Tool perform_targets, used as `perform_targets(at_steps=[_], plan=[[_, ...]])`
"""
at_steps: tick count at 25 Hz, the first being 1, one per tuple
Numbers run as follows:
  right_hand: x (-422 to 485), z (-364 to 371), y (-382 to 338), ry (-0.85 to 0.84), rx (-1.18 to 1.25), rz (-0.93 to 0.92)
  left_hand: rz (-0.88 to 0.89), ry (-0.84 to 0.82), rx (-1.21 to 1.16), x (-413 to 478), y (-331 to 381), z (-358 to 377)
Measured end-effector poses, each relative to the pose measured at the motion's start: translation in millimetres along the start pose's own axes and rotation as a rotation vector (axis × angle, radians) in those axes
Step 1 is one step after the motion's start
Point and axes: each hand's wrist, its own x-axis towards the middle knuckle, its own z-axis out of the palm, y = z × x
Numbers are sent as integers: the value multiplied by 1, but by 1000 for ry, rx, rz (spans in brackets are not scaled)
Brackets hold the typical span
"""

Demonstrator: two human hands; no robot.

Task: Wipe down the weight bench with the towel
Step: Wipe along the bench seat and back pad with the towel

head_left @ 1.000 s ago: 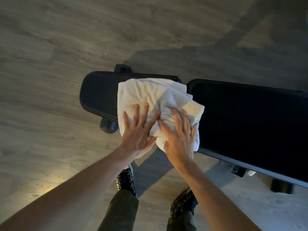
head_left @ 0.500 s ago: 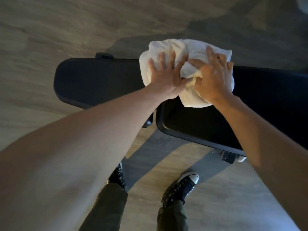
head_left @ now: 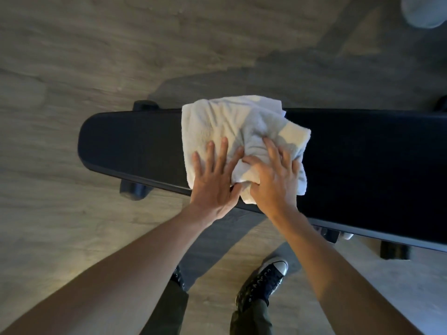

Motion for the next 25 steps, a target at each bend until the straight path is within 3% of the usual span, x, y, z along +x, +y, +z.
perform_targets(at_steps=[9, 15, 25], plan=[[-102, 22, -8, 49, 29, 1, 46, -23, 48, -87, 7, 36], [-63, 21, 12, 134, -7, -28, 49, -30, 77, -38, 10, 31], [39, -14, 54, 86, 20, -12, 24, -18, -31, 66, 30, -22]])
